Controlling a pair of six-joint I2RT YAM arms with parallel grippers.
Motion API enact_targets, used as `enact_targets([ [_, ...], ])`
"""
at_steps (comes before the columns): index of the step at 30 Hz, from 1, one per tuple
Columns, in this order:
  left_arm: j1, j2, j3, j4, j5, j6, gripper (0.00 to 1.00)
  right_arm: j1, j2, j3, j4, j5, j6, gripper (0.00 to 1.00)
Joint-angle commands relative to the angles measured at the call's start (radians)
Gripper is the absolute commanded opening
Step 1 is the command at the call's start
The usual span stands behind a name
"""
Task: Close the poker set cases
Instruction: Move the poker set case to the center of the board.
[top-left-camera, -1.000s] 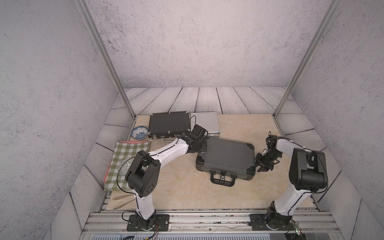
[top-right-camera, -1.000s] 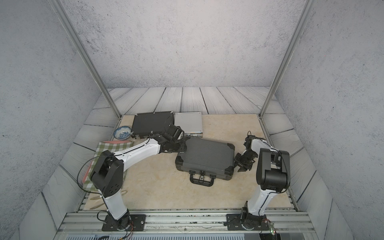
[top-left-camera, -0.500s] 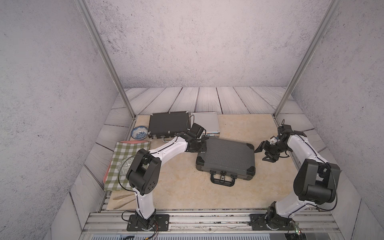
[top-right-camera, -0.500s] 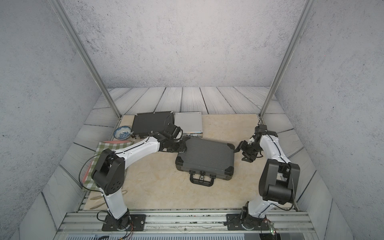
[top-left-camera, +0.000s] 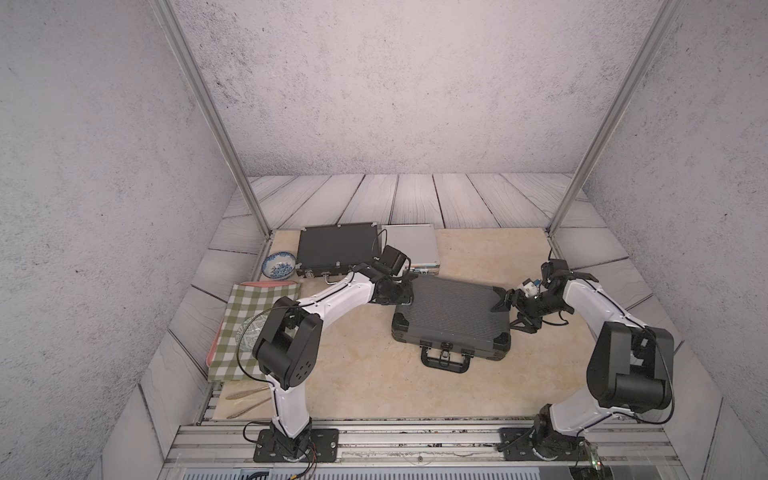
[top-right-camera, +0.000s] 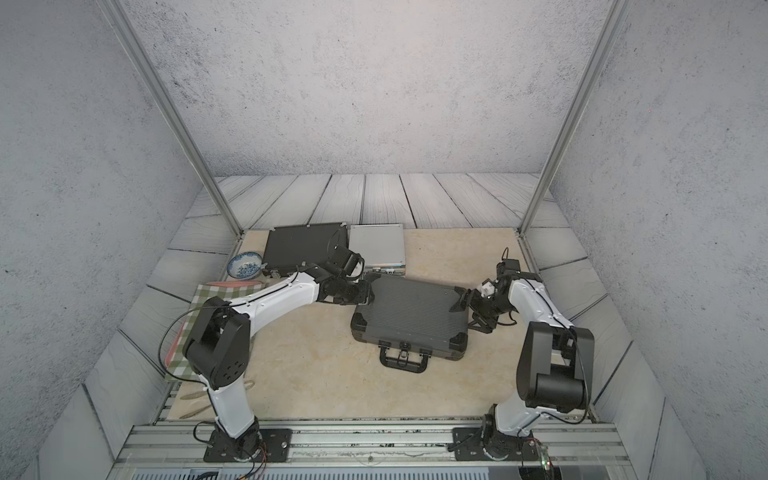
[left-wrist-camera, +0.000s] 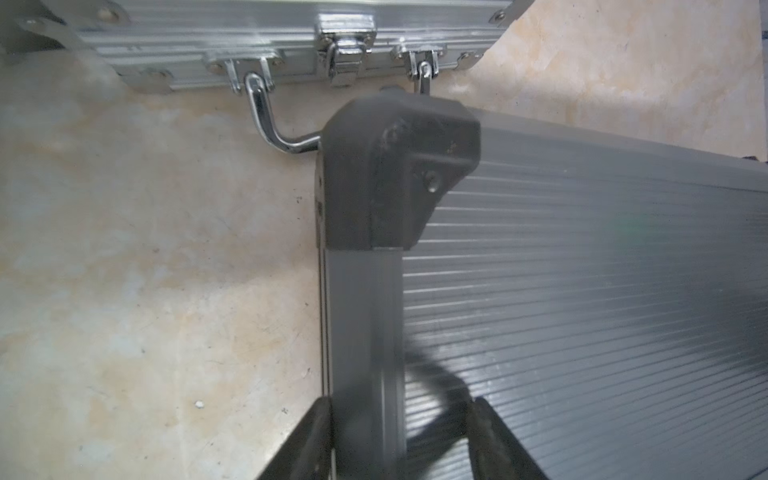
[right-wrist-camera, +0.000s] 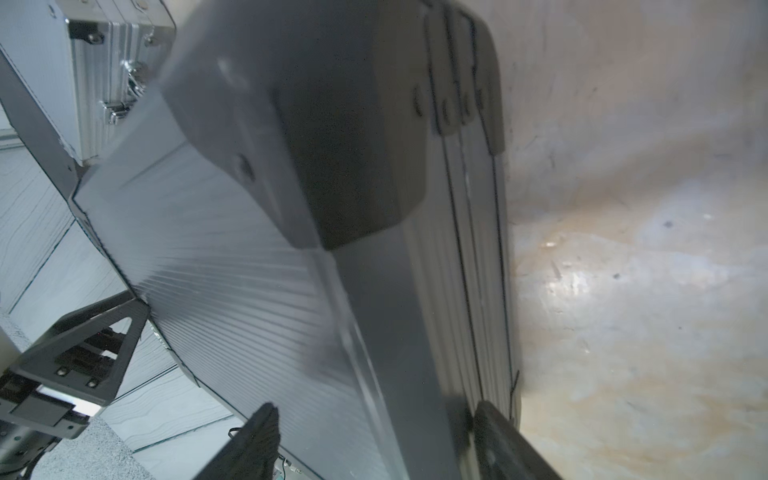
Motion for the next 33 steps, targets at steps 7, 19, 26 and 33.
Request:
enact_targets([
  [7,0.017,0.116,0.069,-0.108,0.106,0.108,0.58,0.059,0.080,-0.069,0.128,-0.014,0.029,0.74],
  [19,0.067,0.100,0.104,-0.139,0.069,0.213,0.63,0.066,0.074,-0.062,0.113,0.005,0.012,0.73],
  [26,0.086,0.142,0.021,-0.048,0.225,0.144,0.59,0.125,0.103,-0.048,0.107,-0.034,-0.029,0.69],
  [33,0.082,0.064,-0.193,0.173,0.425,0.024,0.52,0.205,0.142,0.002,0.067,-0.065,-0.088,0.68],
])
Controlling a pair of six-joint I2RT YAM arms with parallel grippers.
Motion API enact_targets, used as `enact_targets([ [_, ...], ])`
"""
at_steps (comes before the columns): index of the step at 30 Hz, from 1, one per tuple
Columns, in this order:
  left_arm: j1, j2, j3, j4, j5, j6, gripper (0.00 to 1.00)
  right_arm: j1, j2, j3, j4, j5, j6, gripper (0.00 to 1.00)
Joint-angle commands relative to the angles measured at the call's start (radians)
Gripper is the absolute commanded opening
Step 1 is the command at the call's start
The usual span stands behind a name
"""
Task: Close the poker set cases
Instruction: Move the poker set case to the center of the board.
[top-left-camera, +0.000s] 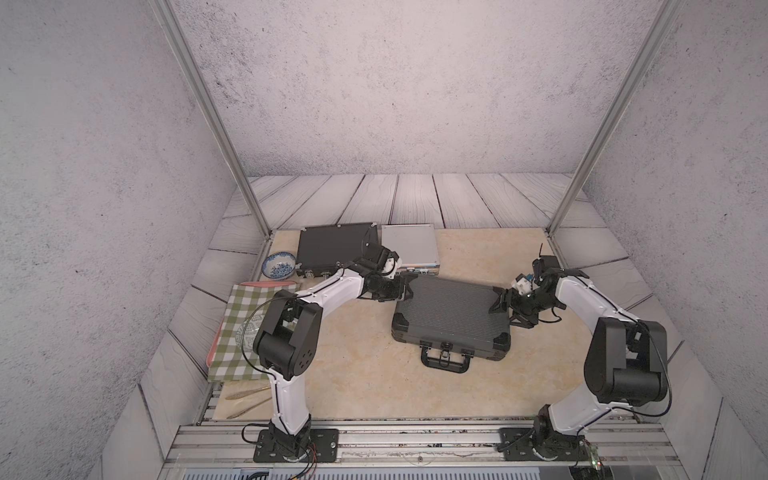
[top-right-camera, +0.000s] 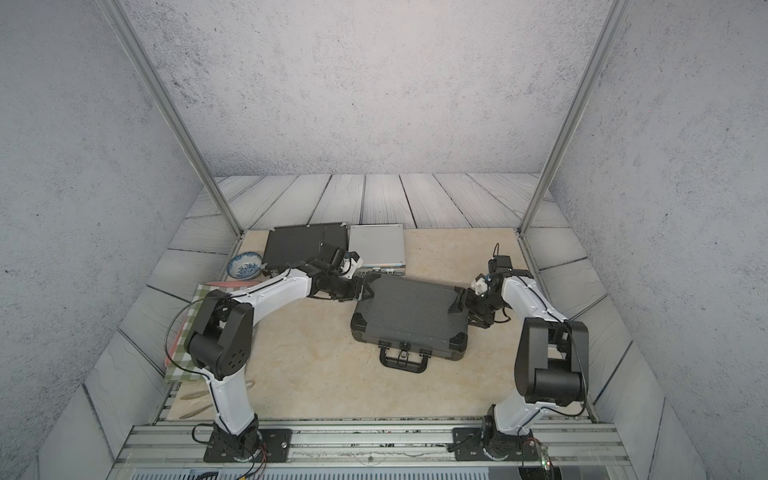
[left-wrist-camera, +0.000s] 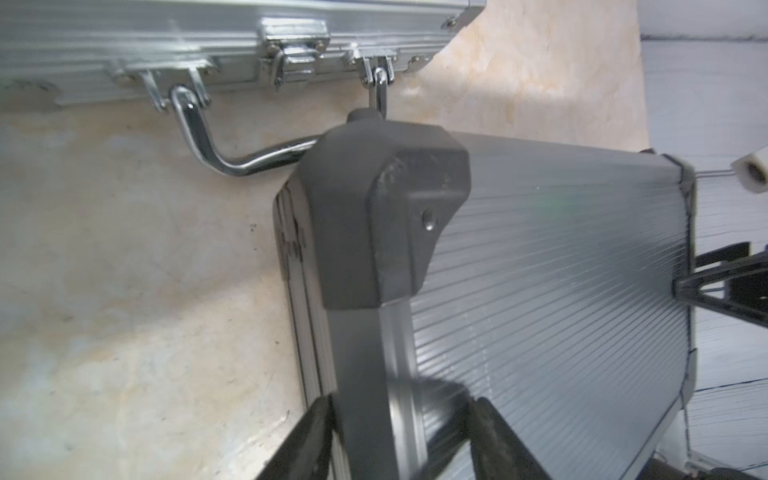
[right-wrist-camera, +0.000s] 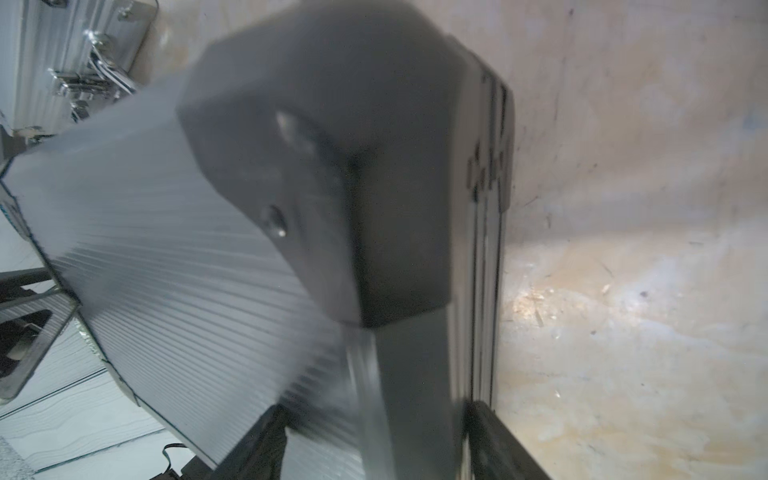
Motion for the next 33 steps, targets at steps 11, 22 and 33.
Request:
enact_targets([
  [11,-0.074,-0.072,-0.219,-0.024,0.064,-0.039,0.49,0.265,0.158,-0.034,0.140,-0.276,-0.009,0.68],
  [22,-0.073,-0.147,-0.242,-0.063,0.054,-0.052,0.47,0.372,0.206,0.036,0.160,-0.309,-0.004,0.67],
  [33,-0.065,-0.260,-0.332,-0.085,-0.002,-0.093,0.46,0.484,0.267,0.139,0.126,-0.308,-0.010,0.67],
])
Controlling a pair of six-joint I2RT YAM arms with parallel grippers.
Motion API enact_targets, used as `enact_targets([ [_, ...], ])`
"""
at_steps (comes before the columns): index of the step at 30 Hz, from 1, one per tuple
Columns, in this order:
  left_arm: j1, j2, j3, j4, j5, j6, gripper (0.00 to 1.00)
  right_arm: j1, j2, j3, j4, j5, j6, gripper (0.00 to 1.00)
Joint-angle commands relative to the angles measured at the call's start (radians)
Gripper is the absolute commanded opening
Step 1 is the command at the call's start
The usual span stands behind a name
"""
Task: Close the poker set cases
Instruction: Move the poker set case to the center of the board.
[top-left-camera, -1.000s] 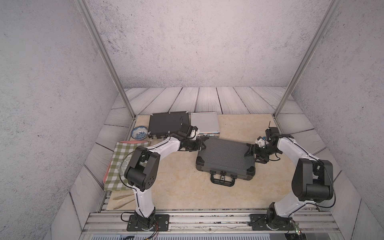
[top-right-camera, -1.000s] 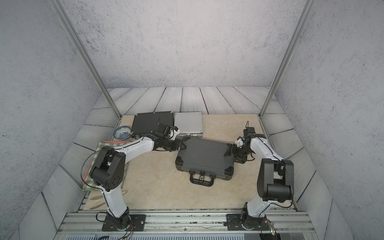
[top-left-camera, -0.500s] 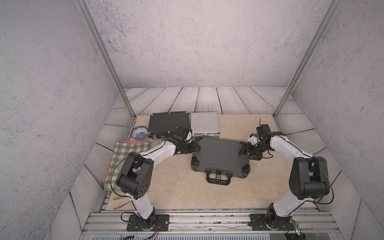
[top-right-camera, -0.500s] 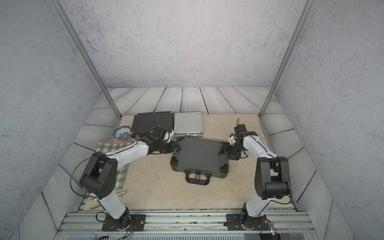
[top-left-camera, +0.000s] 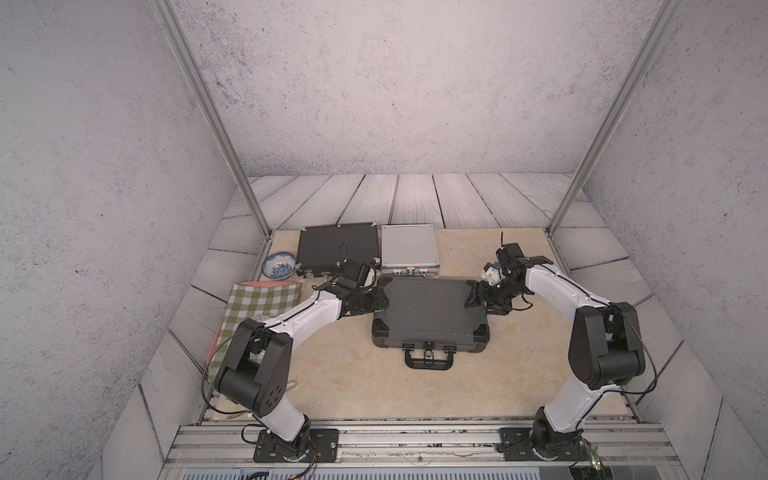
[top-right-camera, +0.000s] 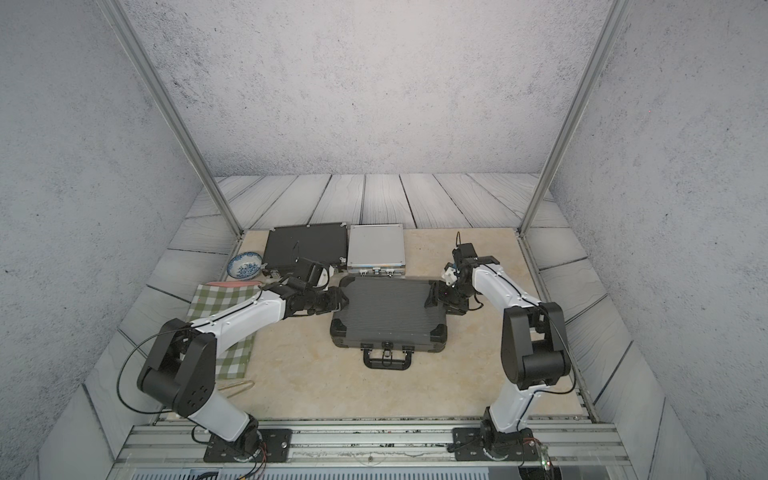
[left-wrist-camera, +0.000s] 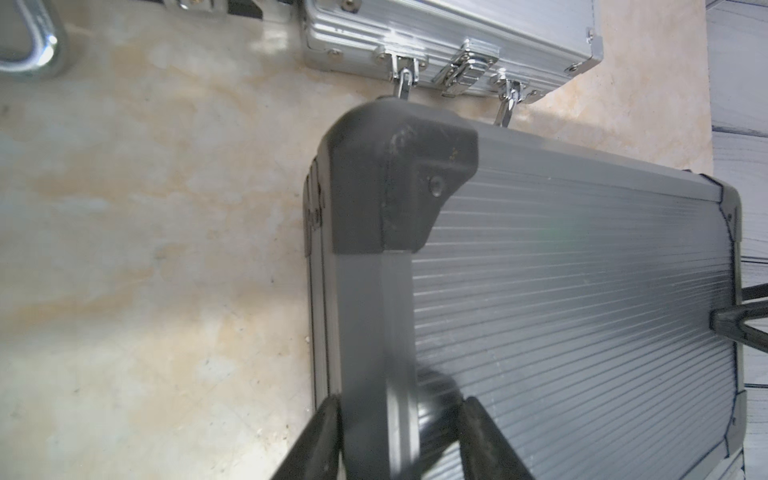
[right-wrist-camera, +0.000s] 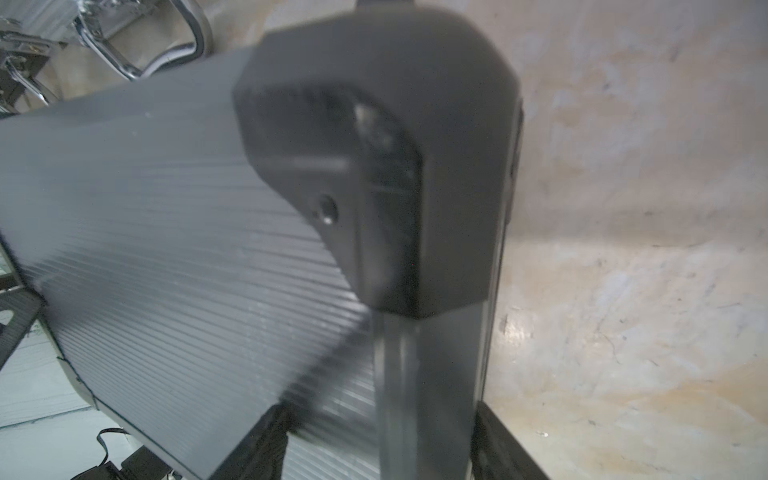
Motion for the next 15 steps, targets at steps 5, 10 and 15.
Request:
enact_targets([
  [5,-0.060,0.006,-0.048,-0.145,0.192,0.034,0.45,0.279,0.164,0.013,0.151,-0.358,0.032,0.67],
  [10,-0.025,0.001,-0.066,-0.159,0.163,0.037,0.44,0.305,0.210,0.086,0.155,-0.359,0.056,0.67],
  [15,0.005,-0.009,-0.082,-0.166,0.143,0.046,0.44,0.311,0.208,0.091,0.128,-0.336,0.038,0.68],
])
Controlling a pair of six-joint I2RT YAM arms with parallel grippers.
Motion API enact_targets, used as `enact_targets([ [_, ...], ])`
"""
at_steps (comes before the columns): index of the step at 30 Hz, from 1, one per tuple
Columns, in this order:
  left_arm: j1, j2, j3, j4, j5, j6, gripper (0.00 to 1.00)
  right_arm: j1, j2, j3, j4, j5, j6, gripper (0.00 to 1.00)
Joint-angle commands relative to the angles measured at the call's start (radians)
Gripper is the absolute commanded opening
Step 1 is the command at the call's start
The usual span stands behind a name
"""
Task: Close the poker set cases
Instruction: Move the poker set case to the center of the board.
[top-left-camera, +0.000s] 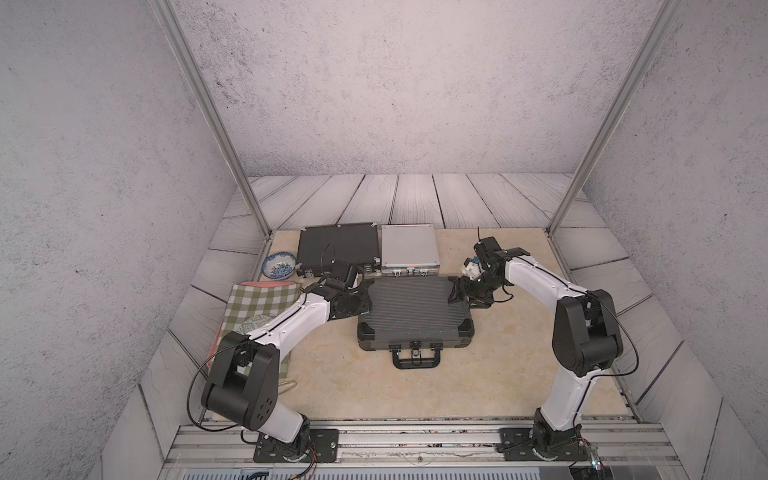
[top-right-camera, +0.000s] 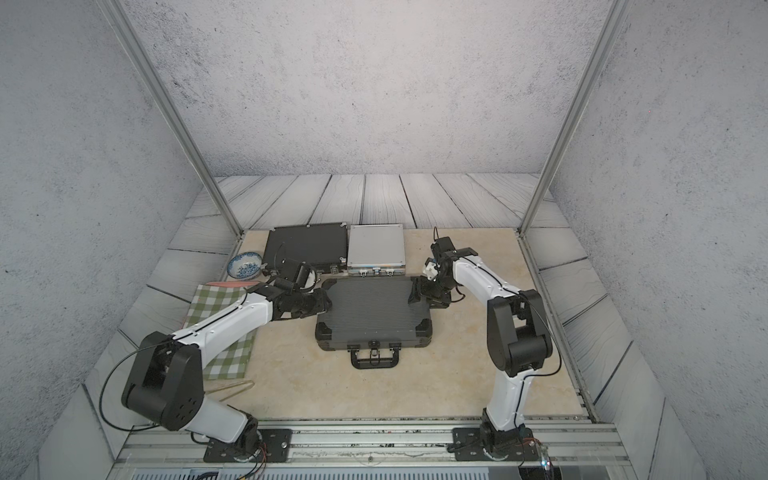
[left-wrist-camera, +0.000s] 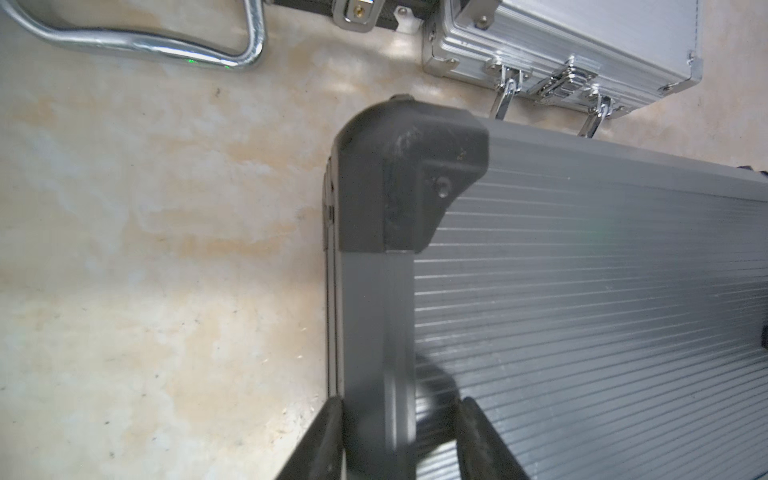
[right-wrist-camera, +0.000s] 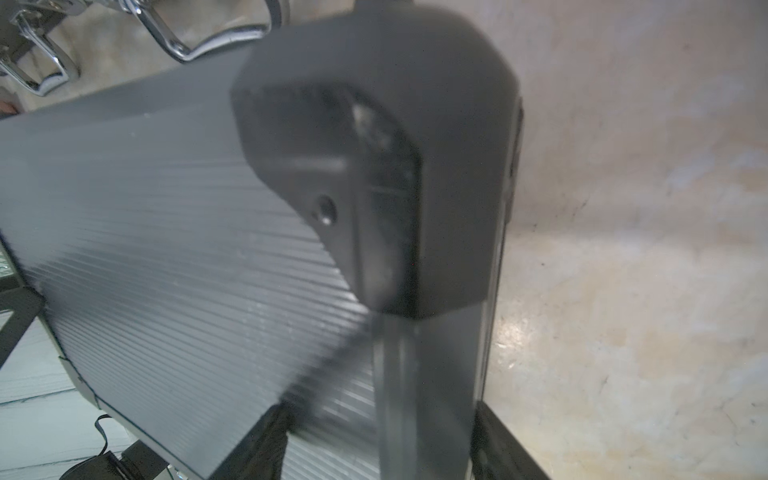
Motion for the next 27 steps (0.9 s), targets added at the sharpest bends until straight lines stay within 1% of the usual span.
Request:
enact_targets([
  [1,-0.066,0.062,-0.057,-0.057,0.221,0.041,0.44,0.199,0.104,-0.044,0.121,-0.327,-0.014,0.69],
  [5,-0.065,0.039,-0.054,-0.077,0.199,0.051,0.44,0.170,0.051,-0.044,0.061,-0.272,-0.052,0.72],
  [9,-0.065,0.027,-0.039,-0.100,0.180,0.058,0.44,0.098,-0.018,-0.027,-0.006,-0.199,-0.069,0.73],
  [11,-0.065,0.021,-0.030,-0.111,0.160,0.061,0.46,0.060,-0.053,-0.012,-0.044,-0.159,-0.074,0.74],
  [14,-0.065,0.009,0.001,-0.142,0.113,0.079,0.47,0.007,-0.101,0.011,-0.098,-0.092,-0.085,0.75],
  [17,-0.065,-0.014,0.057,-0.195,0.035,0.103,0.48,-0.038,-0.146,0.036,-0.143,-0.019,-0.085,0.74],
  [19,-0.065,-0.032,0.102,-0.225,-0.011,0.120,0.48,-0.046,-0.177,0.062,-0.166,0.034,-0.085,0.73],
  [24,-0.067,-0.070,0.194,-0.297,-0.058,0.157,0.47,-0.047,-0.232,0.115,-0.194,0.142,-0.064,0.67],
  [25,-0.067,-0.078,0.205,-0.307,-0.062,0.162,0.46,-0.048,-0.239,0.123,-0.196,0.150,-0.061,0.66],
  [27,-0.077,-0.099,0.215,-0.327,-0.059,0.173,0.44,-0.048,-0.253,0.130,-0.190,0.130,-0.051,0.60],
])
